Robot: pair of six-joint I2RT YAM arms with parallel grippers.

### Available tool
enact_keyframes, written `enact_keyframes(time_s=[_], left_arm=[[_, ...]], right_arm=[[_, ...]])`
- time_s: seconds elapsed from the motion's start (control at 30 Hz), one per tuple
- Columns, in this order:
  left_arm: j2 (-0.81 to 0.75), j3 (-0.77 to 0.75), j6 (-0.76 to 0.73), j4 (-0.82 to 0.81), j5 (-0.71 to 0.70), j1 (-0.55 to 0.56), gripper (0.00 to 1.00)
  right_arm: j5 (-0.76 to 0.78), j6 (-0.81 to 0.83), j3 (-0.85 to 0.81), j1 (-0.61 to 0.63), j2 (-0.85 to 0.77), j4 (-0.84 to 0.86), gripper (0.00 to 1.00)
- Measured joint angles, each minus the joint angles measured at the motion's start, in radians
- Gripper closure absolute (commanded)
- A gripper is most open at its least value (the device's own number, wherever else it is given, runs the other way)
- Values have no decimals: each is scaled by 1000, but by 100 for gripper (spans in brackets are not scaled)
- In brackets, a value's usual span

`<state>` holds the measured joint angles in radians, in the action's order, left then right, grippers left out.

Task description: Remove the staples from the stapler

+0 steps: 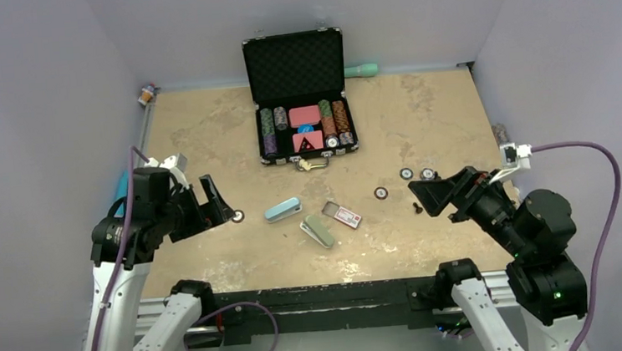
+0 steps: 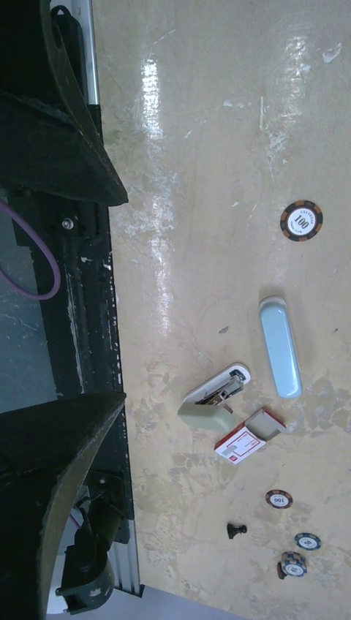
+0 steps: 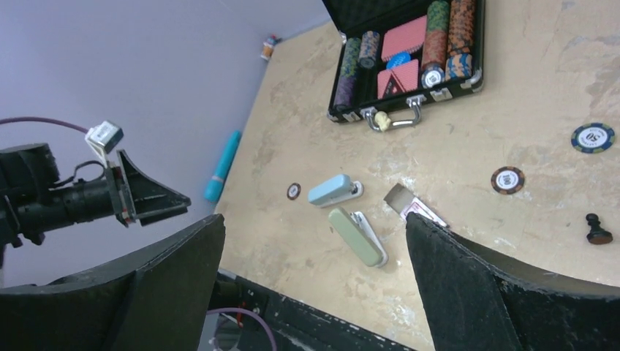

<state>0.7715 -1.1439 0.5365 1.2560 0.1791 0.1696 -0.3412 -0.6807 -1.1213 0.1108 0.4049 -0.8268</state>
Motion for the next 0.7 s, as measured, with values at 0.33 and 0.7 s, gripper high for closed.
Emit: enact_keyframes(time_s=[0.33,0.7], left_arm=[[-6,68,-7,-2,-11,4,0],[87,105,-52,-21,-101,12,0]], right_arm=[[-36,188,15,0,212,-177,1],[-11,227,84,91,348,-175,1]])
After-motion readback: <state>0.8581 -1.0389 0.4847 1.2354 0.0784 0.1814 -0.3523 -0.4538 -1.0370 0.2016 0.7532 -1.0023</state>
